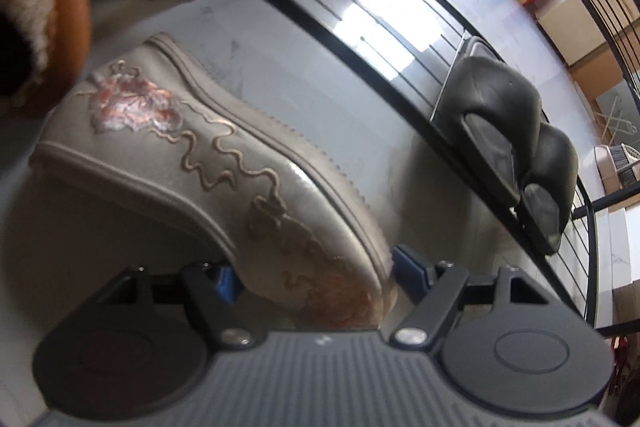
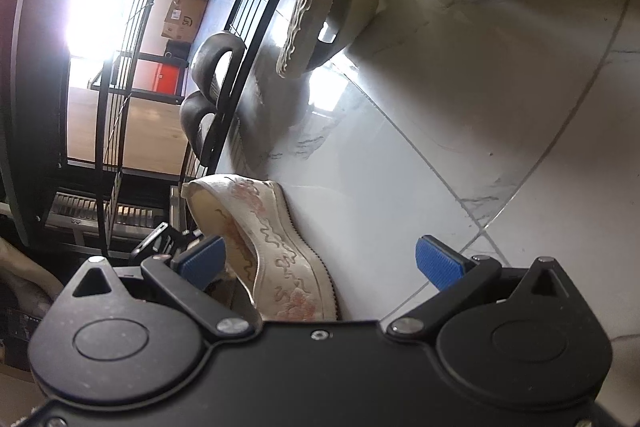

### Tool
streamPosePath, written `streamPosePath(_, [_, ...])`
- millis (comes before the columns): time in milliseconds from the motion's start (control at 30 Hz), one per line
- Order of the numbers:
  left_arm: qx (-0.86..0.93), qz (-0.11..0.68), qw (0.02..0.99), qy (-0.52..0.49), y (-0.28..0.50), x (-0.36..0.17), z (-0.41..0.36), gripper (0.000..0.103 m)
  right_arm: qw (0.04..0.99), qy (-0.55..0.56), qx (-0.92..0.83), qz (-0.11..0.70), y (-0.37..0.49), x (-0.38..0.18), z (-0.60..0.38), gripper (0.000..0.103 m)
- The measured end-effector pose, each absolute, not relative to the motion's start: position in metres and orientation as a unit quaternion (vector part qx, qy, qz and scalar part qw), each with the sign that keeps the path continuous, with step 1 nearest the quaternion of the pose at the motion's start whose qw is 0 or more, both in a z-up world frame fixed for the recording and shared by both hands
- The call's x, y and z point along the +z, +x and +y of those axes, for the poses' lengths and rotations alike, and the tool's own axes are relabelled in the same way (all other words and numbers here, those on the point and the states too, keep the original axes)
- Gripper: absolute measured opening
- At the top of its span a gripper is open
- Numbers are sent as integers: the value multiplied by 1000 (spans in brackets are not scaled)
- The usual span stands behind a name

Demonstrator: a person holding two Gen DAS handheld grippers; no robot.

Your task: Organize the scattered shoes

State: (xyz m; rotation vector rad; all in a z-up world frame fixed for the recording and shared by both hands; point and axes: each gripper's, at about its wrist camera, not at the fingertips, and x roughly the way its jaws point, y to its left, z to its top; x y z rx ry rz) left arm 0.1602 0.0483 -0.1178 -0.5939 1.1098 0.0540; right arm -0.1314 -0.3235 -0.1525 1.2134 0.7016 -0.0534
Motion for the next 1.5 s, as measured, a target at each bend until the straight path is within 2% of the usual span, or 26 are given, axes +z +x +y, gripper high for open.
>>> streamPosePath(400, [12,539,798,-270,96,-114,57,74,769,549,-40,325,-132,-155,-323,103])
streamPosePath(767, [-32,551,807,-209,4,-104,53,74,774,534,-59,335,-136,-158,-321,103])
streamPosePath(1000, [-54,559,800,-211,-56,-104,44,75,781,521,-68,338,-141,-157,-319,103])
streamPosePath(1333, [-72,575,787,-212,-86,-106,31,75,787,512,-92,331,-151,-155,-322,103])
streamPosePath(1500, [-82,588,779,-202,-89,-112,17,79,790,510,-87,329,-151,-153,-321,103])
